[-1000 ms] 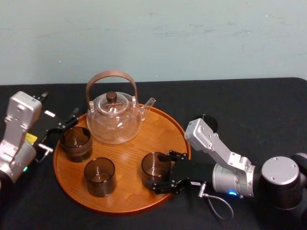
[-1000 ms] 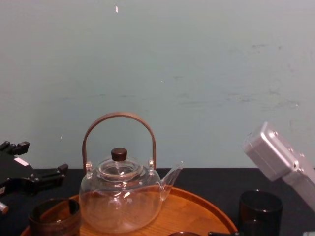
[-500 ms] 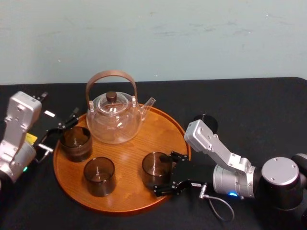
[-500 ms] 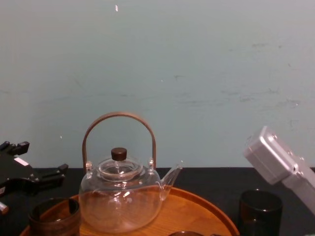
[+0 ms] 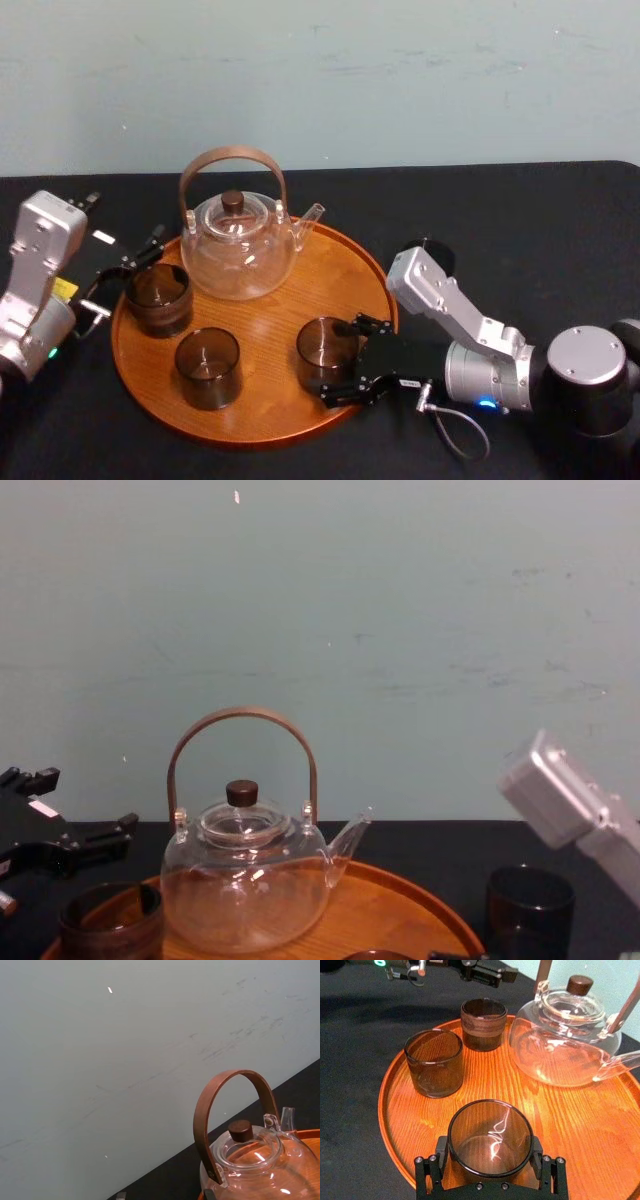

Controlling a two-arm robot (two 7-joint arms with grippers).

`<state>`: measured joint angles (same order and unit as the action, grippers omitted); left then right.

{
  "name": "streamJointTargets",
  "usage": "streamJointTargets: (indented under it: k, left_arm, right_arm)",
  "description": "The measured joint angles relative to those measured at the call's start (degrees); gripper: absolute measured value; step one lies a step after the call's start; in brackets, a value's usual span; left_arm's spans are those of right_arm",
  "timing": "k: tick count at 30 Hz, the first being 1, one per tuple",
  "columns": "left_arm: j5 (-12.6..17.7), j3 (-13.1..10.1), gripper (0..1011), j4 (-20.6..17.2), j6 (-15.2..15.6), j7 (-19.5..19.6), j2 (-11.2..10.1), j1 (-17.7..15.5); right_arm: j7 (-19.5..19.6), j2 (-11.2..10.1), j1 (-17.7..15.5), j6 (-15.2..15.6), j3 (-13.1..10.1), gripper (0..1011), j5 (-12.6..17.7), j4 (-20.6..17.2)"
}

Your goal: Pick up the glass from the table and place it on the tray.

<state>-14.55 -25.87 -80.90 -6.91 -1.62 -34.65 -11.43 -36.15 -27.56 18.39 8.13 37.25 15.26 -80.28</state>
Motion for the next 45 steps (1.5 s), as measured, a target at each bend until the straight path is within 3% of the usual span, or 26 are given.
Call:
streamJointTargets:
  k: [9,20,27,31,38,45]
  left_arm:
    - [0.0,0.0,1001,0.0,0.0,0.0,0.0,0.0]
    - [0.0,0.0,1001,0.0,0.0,0.0,0.0,0.0]
    - [0.0,0.0,1001,0.0,0.0,0.0,0.0,0.0]
    - [0.0,0.0,1001,0.0,0.0,0.0,0.0,0.0]
    - [0.0,0.0,1001,0.0,0.0,0.0,0.0,0.0]
    - [0.0,0.0,1001,0.0,0.0,0.0,0.0,0.0]
  right_arm:
    - [-1.5,-2.5,-1.5,-0.5,-1.4,1002,2.0,-2.5]
    - [-1.9,-8.1,-5.5,-2.6,-4.7,1002,5.2,-7.8]
    - [-0.4,-12.3,-9.9,-4.6,-8.9,1003,8.0,-11.2]
    - [1.3,-13.6,-12.2,-5.3,-11.3,1002,9.2,-12.2]
    - [5.1,-14.0,-15.2,-5.2,-15.1,1002,10.6,-13.0]
    - [11.3,-12.0,-16.8,-0.9,-19.2,1003,11.7,-12.6]
